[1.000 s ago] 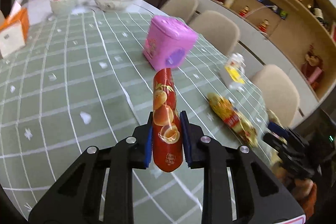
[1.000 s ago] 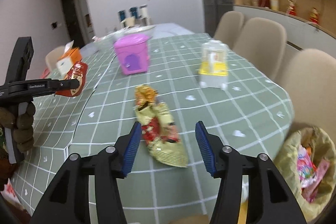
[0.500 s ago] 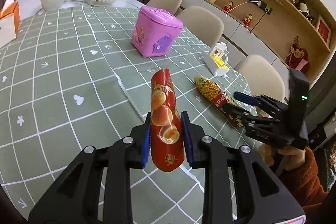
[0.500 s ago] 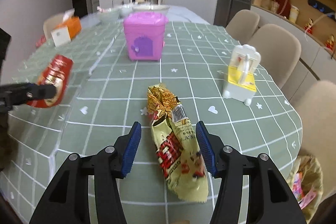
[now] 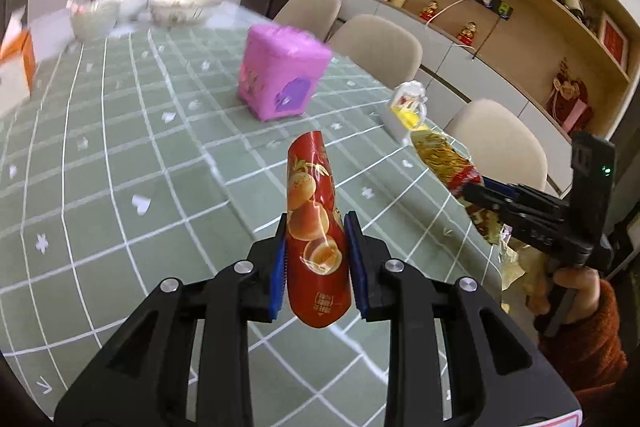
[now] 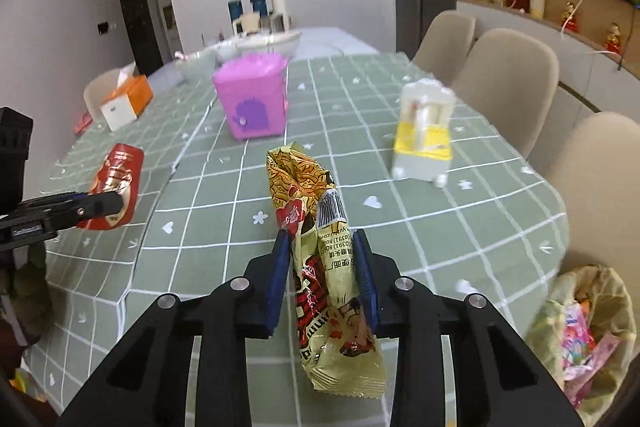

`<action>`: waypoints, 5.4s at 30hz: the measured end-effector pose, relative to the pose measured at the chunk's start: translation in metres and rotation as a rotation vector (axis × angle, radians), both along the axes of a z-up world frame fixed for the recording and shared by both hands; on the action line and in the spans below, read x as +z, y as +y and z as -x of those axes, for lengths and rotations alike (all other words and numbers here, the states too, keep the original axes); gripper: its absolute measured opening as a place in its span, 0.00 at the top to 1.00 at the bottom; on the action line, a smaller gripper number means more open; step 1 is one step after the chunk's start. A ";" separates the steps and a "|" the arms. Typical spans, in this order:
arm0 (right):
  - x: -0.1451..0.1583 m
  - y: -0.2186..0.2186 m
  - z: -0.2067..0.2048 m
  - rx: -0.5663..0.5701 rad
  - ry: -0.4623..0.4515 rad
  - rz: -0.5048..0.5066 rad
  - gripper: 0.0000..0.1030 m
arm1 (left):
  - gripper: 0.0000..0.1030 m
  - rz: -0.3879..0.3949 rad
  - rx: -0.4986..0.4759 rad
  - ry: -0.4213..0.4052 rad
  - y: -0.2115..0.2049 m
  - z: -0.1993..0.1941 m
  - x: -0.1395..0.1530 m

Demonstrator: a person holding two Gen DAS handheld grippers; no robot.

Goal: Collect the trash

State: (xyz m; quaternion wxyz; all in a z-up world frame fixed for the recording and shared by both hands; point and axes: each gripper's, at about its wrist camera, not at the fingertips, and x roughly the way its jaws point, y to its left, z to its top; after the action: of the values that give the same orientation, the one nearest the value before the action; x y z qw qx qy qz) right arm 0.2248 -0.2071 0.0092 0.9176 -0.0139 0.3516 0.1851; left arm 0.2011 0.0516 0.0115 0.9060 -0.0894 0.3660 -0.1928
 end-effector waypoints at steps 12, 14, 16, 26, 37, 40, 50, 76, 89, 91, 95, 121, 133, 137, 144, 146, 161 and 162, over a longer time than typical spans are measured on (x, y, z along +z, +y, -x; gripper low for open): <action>0.011 -0.090 0.066 -0.119 -0.093 -0.009 0.70 | 0.76 -0.084 -0.157 -0.123 -0.119 0.026 0.046; 0.012 -0.108 0.075 -0.151 -0.109 -0.012 0.70 | 0.76 -0.089 -0.198 -0.132 -0.145 0.028 0.049; 0.014 -0.131 0.086 -0.197 -0.130 -0.003 0.70 | 0.76 -0.083 -0.236 -0.129 -0.169 0.028 0.049; 0.010 -0.249 0.118 -0.433 -0.158 -0.004 0.70 | 0.76 0.004 -0.438 -0.017 -0.314 -0.004 0.022; -0.021 -0.341 0.125 -0.596 -0.111 -0.047 0.70 | 0.76 -0.086 -0.543 0.132 -0.445 -0.048 -0.051; -0.034 -0.360 0.122 -0.621 -0.086 -0.076 0.70 | 0.76 -0.103 -0.561 0.159 -0.469 -0.057 -0.065; -0.064 -0.375 0.106 -0.616 -0.044 -0.136 0.70 | 0.45 -0.116 -0.519 0.121 -0.473 -0.071 -0.055; -0.088 -0.304 0.026 -0.492 -0.023 0.028 0.50 | 0.34 -0.134 -0.179 -0.064 -0.268 0.033 -0.004; -0.028 -0.202 0.155 -0.399 -0.158 -0.013 0.49 | 0.17 -0.163 -0.070 -0.152 -0.215 0.115 -0.012; -0.025 -0.181 0.175 -0.388 -0.174 -0.018 0.49 | 0.17 -0.177 -0.054 -0.177 -0.208 0.127 -0.011; -0.024 -0.153 0.208 -0.364 -0.162 -0.087 0.49 | 0.17 -0.192 0.013 -0.238 -0.194 0.154 -0.008; -0.018 -0.077 0.295 -0.461 -0.266 0.019 0.50 | 0.17 -0.235 0.113 -0.393 -0.150 0.236 -0.009; -0.018 -0.076 0.296 -0.466 -0.265 0.027 0.50 | 0.17 -0.237 0.106 -0.393 -0.150 0.238 -0.010; -0.020 -0.077 0.295 -0.469 -0.259 0.027 0.50 | 0.17 -0.237 0.105 -0.389 -0.150 0.238 -0.010; -0.019 -0.079 0.295 -0.476 -0.265 0.032 0.49 | 0.17 -0.238 0.103 -0.391 -0.151 0.237 -0.011; -0.019 -0.078 0.295 -0.475 -0.266 0.034 0.49 | 0.17 -0.237 0.105 -0.391 -0.150 0.236 -0.011; -0.021 -0.080 0.294 -0.473 -0.262 0.031 0.50 | 0.17 -0.236 0.105 -0.389 -0.151 0.235 -0.014; -0.021 -0.080 0.294 -0.472 -0.261 0.030 0.50 | 0.17 -0.236 0.105 -0.388 -0.151 0.235 -0.014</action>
State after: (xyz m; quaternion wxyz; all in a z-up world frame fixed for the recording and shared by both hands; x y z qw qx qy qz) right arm -0.0687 -0.2868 -0.0114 0.9726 0.0309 0.2265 -0.0427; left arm -0.0338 -0.0995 -0.0025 0.9724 0.0370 0.1996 -0.1150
